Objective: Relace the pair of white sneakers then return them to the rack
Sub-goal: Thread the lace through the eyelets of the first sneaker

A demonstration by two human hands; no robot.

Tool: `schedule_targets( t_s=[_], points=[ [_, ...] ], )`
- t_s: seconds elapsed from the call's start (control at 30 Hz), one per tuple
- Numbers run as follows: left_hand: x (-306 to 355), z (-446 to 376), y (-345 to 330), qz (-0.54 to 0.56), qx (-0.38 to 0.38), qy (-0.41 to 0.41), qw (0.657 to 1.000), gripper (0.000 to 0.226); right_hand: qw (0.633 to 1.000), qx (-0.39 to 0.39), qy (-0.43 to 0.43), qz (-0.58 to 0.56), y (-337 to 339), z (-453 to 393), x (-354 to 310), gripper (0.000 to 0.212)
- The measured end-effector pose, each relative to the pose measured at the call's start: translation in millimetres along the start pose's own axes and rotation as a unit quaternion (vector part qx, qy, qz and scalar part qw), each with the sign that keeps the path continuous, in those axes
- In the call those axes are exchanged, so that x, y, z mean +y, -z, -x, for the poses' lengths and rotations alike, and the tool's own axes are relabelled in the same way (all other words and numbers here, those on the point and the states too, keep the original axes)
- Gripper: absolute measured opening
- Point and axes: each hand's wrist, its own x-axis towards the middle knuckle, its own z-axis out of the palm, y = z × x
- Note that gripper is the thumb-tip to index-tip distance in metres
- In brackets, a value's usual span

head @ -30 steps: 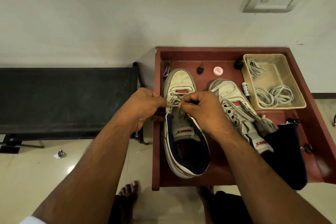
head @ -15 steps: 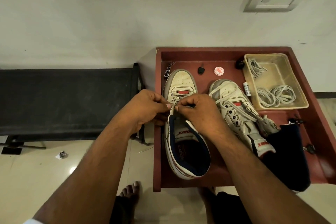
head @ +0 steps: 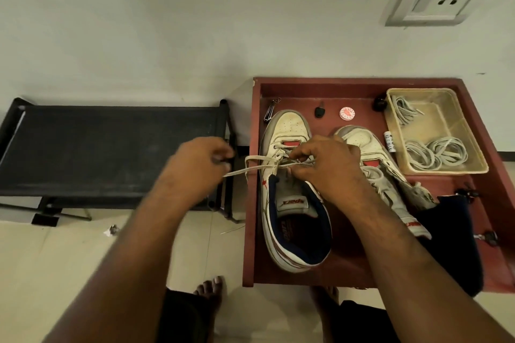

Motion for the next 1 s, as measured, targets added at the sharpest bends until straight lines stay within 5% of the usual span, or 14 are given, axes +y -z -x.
schedule_targets(
  t_s=[0.1,0.23,0.53,0.63,0.7,0.8,0.9,1.0],
  points=[
    [27,-3,-40,0.086,-0.022,-0.060,0.994,0.026,1.000,0.013,-0.002,0.026,1,1,0,0.022],
    [27,-21,-51,0.067,-0.021,-0.051,0.996,0.008,0.999,0.014,-0.004,0.050,0,0,0,0.024],
    [-30,16,0,-0.221,-0.053,0.102,0.969,0.007,0.997,0.047,-0.016,0.066,10,2,5,0.018],
    [0,17,-36,0.018,-0.026,0.009,0.999,0.020,0.997,0.054,-0.013,0.057,7,1,5,0.023],
    [19,10,-55,0.171,-0.005,-0.032,0.985,0.024,0.998,0.042,-0.015,0.035,8,1,6,0.024],
    [26,0,-69,0.200,0.030,-0.056,0.978,0.017,0.999,0.025,-0.036,0.021,8,1,6,0.018],
    [20,-5,-62,0.154,0.008,-0.048,0.987,0.012,0.996,0.005,-0.073,0.042,11,2,5,0.018],
    [-12,-17,-30,-0.035,-0.018,0.053,0.998,0.006,0.994,0.000,-0.093,0.057,14,3,6,0.022]
  ],
)
